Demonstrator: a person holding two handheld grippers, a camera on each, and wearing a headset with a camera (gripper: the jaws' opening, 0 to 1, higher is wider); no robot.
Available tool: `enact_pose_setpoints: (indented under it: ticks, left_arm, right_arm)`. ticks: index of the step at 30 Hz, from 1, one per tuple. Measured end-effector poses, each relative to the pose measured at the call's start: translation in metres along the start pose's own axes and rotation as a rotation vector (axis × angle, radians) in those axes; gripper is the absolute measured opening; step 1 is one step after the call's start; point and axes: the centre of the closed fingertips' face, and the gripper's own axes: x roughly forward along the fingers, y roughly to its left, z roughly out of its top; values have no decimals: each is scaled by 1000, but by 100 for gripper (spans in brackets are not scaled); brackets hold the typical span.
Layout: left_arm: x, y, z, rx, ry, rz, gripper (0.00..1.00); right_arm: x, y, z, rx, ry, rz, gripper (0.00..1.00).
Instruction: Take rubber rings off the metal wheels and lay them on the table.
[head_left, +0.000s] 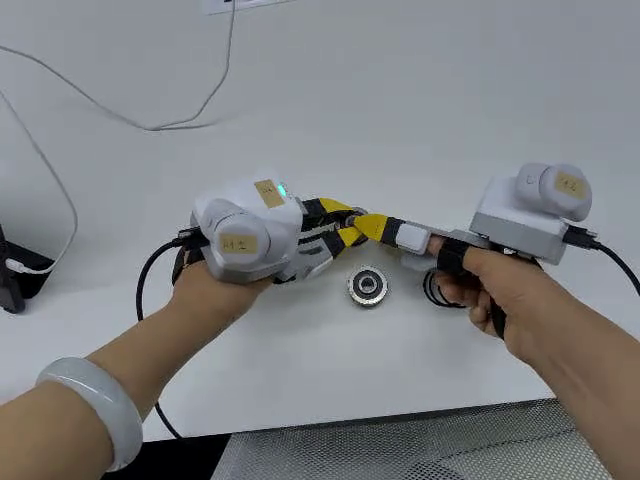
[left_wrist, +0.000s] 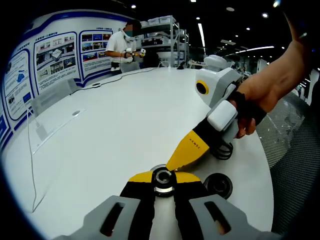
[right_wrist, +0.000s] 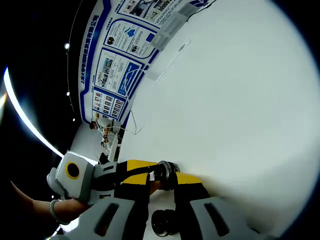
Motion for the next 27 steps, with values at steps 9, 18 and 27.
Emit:
enact_pose_setpoints:
  ticks: [9, 18, 27]
  left_arm:
    - [0, 0, 0, -1, 1, 1, 14]
    - [0, 0, -1, -2, 1, 1, 14]
    - [0, 0, 0, -7, -2, 0, 13]
  right_arm:
    - [-4, -3, 1, -40, -16, -19, 10]
    - [-6, -6, 1, -81, -21, -46, 2]
    - [-4, -2, 1, -111, -23, -54, 2]
